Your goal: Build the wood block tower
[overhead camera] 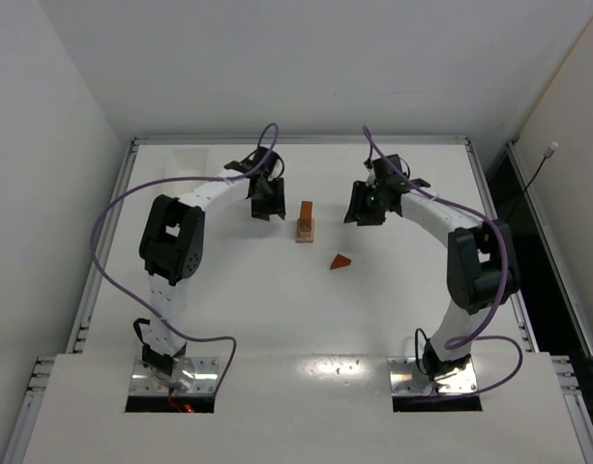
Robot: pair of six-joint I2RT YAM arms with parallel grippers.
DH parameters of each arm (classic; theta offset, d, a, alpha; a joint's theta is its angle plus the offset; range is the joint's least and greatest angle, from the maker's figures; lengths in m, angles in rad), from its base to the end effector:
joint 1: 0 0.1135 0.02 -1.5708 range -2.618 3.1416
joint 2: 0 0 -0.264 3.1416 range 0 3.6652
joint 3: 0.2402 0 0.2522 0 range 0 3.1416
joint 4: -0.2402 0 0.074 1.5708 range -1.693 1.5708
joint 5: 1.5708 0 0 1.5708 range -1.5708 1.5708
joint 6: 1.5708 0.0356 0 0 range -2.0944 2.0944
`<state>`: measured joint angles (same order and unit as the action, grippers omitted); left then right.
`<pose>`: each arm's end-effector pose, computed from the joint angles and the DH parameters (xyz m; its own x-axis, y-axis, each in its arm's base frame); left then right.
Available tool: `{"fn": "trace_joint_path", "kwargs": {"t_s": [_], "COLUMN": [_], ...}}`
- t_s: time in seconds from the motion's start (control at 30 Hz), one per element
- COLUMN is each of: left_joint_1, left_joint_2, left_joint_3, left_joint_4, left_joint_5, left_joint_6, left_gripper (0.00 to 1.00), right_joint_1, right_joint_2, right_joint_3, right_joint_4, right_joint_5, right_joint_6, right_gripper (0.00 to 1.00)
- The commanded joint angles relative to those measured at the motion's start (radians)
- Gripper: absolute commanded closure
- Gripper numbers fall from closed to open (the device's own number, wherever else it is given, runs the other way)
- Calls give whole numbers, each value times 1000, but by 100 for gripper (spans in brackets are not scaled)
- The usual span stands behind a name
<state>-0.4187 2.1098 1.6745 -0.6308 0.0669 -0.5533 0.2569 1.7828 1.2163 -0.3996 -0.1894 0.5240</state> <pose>0.4155 -0.1875 0.1953 -0.9091 -0.1693 -0.3806 -0.0500 0.9514 -0.3039 0.3623 0.1021 0.2011 -0.8656 0.2807 -0.4147 0.0924 0.9035 0.4186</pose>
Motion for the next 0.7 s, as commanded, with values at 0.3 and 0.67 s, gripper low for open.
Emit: {"fn": "trace_joint_path", "kwargs": {"t_s": [0.3,0.67], "left_joint_1": [63,132], "left_joint_2": [-338,-454], "left_joint_3": [-186,-274], "left_joint_4": [-20,0], "left_joint_5": [-122,10], "left_joint_6": [12,92], "left_gripper": [28,0], "right_joint_1": [-4,64], "right_joint_2": [-285,-350], "right_joint_3": [-210,-290], "right_joint_4": [-71,-175], "right_joint_5": [-180,-297], "right_joint_6": [-470,-789], "right_gripper": [50,26]}}
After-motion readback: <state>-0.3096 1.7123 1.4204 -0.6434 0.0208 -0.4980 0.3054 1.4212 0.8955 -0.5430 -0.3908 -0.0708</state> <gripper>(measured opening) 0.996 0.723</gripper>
